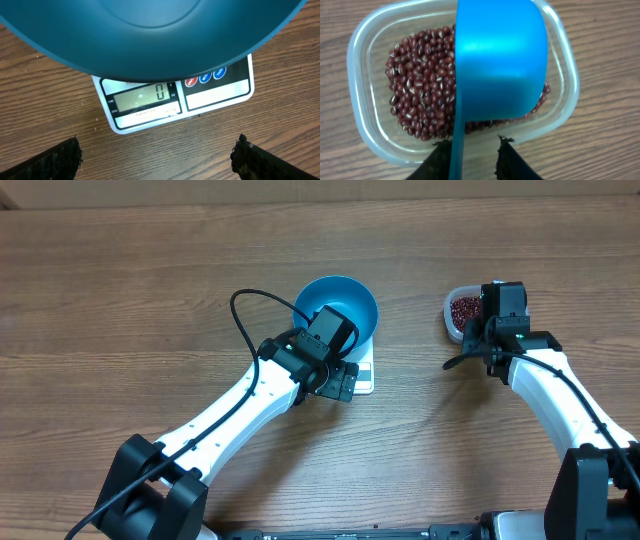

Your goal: Scoop item into bowl and weigh 150g on scale

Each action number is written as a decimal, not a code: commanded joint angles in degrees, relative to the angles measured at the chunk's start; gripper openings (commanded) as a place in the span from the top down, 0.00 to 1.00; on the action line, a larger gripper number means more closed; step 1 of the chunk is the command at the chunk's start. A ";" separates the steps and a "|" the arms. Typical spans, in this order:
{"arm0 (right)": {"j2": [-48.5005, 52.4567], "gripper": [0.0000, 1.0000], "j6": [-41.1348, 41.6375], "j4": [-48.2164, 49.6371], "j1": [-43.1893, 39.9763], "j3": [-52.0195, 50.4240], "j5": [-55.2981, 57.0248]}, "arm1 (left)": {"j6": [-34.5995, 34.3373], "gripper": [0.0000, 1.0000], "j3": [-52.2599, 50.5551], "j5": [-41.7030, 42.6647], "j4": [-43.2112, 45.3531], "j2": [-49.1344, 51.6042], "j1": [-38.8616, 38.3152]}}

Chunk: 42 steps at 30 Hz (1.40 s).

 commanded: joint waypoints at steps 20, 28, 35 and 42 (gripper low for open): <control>-0.17 0.78 -0.57 6.12 0.20 0.26 1.01 | -0.17 0.01 -0.28 -0.72 0.00 0.22 0.26; -0.15 0.70 -0.55 4.42 0.20 1.92 0.98 | -0.17 0.00 -0.28 -0.72 0.00 0.22 0.26; -0.15 0.74 -0.55 4.52 0.20 1.92 0.98 | -0.17 0.00 -0.28 -0.72 0.00 0.22 0.26; -0.15 0.79 -0.57 7.21 0.20 1.92 0.98 | -0.17 0.00 -0.28 -0.72 0.00 0.22 0.26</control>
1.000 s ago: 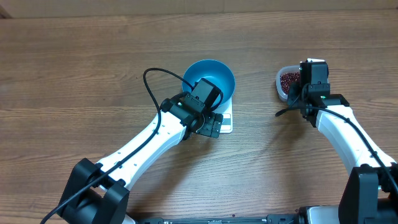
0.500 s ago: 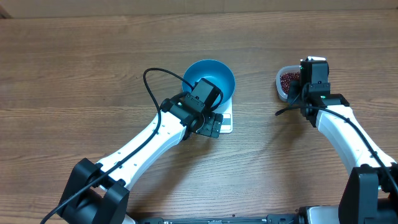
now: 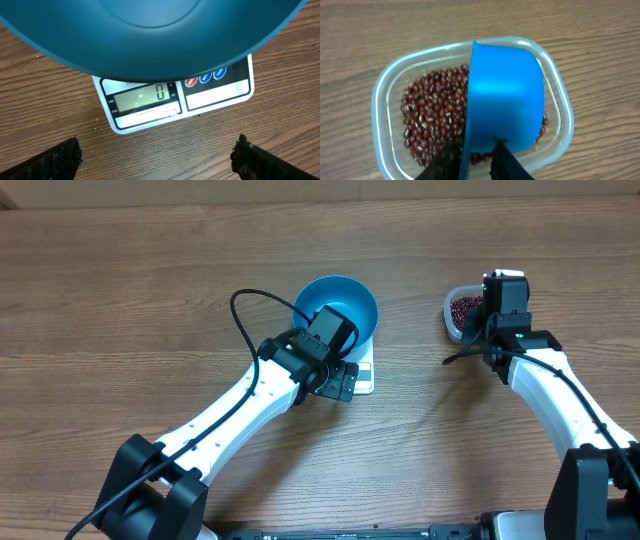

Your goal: Scoop item into bowl and weigh 150g on scale

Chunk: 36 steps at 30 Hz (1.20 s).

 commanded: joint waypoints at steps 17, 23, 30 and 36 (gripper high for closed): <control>-1.57 0.96 -2.27 -0.46 0.15 3.96 2.67 | -0.17 0.01 -0.28 -0.72 0.00 0.22 0.26; -2.75 0.96 -8.90 -12.50 0.15 12.44 0.26 | -0.17 0.01 -0.28 -0.72 0.00 0.22 0.26; -2.75 0.96 -9.46 -22.36 0.11 19.21 -0.20 | -0.17 0.00 -0.28 -0.72 0.00 0.22 0.26; -1.99 0.96 -13.73 -24.44 0.11 19.37 -3.34 | -0.17 0.00 -0.28 -0.72 0.00 0.22 0.26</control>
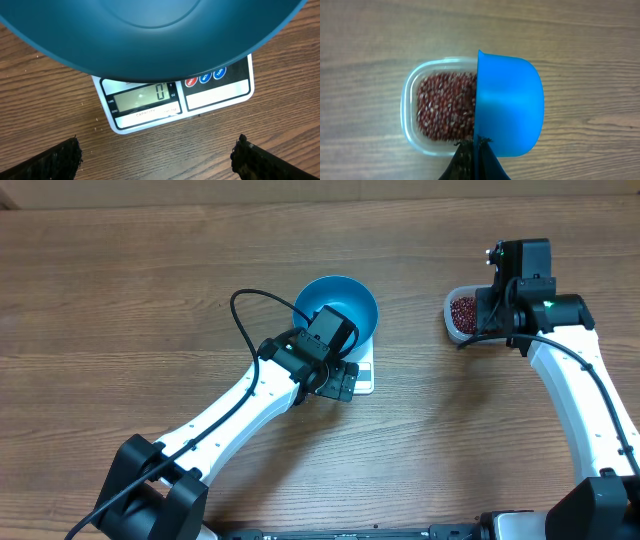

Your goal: Scoop item into bowl and weigh 150g on scale

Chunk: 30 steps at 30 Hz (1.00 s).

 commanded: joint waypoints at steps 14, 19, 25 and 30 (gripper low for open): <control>8.44 0.96 -10.75 -2.49 0.11 1.36 4.39 | -0.17 0.01 -0.28 -0.72 0.00 0.22 0.26; 12.79 0.96 -10.43 -2.21 0.11 1.36 2.47 | -0.17 0.00 -0.28 -0.72 0.00 0.22 0.26; 15.69 0.96 -7.82 -1.99 0.11 1.36 -12.17 | -0.17 0.00 -0.28 -0.72 0.00 0.22 0.26; 15.69 0.96 -2.82 -1.03 0.09 1.36 -15.06 | -0.17 0.01 -0.28 -0.72 0.00 0.22 0.26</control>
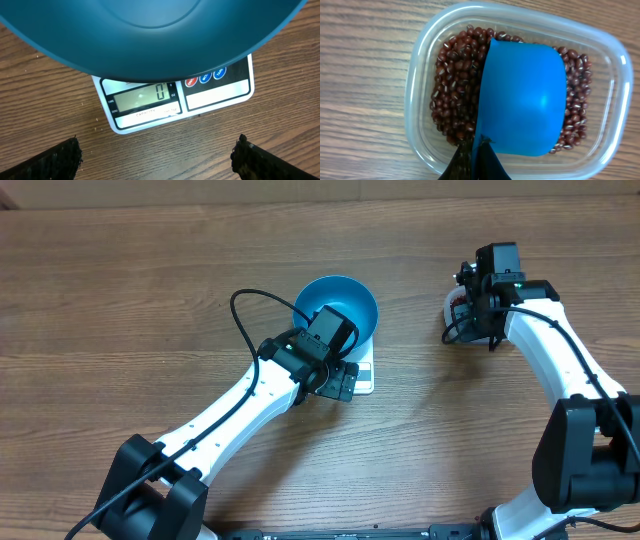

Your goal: Scoop item into bowl and weigh 150g on scale

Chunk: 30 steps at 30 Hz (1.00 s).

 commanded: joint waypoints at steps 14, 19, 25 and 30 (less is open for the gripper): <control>1.73 0.96 9.20 0.61 -6.54 0.20 -21.92 | -0.17 0.01 -0.28 -0.72 0.00 0.22 0.26; 1.73 0.96 8.92 0.61 -13.99 0.17 -38.86 | -0.17 0.01 -0.28 -0.72 0.00 0.22 0.26; 1.73 0.96 8.98 0.55 -21.00 0.17 -51.41 | -0.17 0.01 -0.28 -0.72 0.00 0.22 0.26; 1.75 0.96 9.03 -0.46 -24.15 0.17 -52.52 | -0.17 0.00 -0.28 -0.72 0.00 0.22 0.26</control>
